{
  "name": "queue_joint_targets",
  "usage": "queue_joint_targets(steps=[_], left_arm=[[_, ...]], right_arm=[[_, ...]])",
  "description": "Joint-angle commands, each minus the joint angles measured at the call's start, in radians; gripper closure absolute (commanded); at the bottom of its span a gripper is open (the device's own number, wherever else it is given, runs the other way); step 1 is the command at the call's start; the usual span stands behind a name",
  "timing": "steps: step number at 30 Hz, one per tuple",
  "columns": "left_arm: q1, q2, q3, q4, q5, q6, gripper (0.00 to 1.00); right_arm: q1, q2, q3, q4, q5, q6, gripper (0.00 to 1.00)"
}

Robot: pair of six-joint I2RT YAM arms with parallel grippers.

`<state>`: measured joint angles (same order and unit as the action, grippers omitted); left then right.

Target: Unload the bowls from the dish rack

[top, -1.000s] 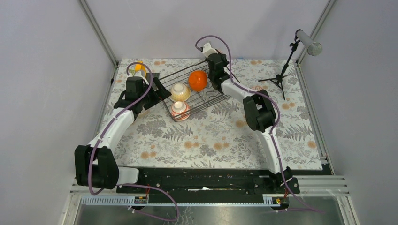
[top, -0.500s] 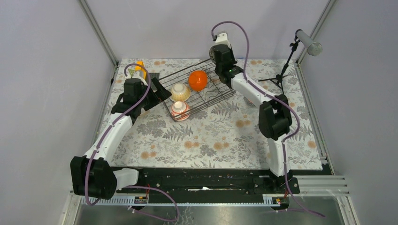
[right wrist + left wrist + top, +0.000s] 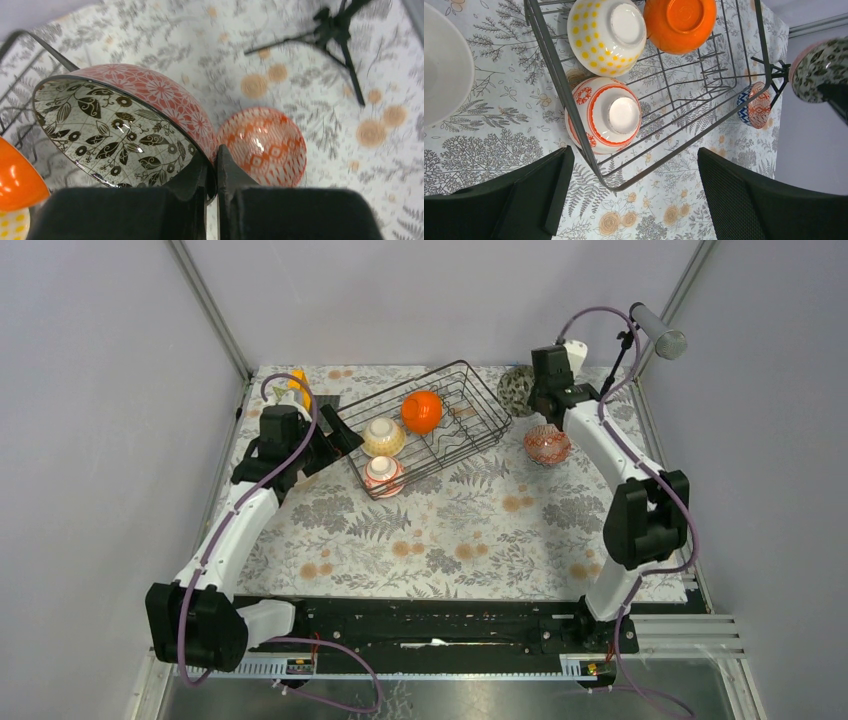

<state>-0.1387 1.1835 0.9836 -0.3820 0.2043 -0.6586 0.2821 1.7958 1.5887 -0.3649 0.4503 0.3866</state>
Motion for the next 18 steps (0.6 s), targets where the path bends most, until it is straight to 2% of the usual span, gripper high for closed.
queue_joint_targets(steps=[1, 10, 18], left_arm=[[-0.003, -0.015, 0.052, -0.004, -0.007, 0.011, 0.01], [-0.009, 0.010, 0.079, -0.009, 0.004, 0.007, 0.01], [-0.020, 0.037, 0.107, -0.040, 0.062, -0.061, 0.01]], right_arm=[[-0.029, -0.140, -0.086, -0.046, -0.115, 0.192, 1.00], [-0.103, -0.247, -0.279, -0.089, -0.186, 0.325, 1.00], [-0.205, -0.209, -0.298, -0.082, -0.329, 0.363, 1.00]])
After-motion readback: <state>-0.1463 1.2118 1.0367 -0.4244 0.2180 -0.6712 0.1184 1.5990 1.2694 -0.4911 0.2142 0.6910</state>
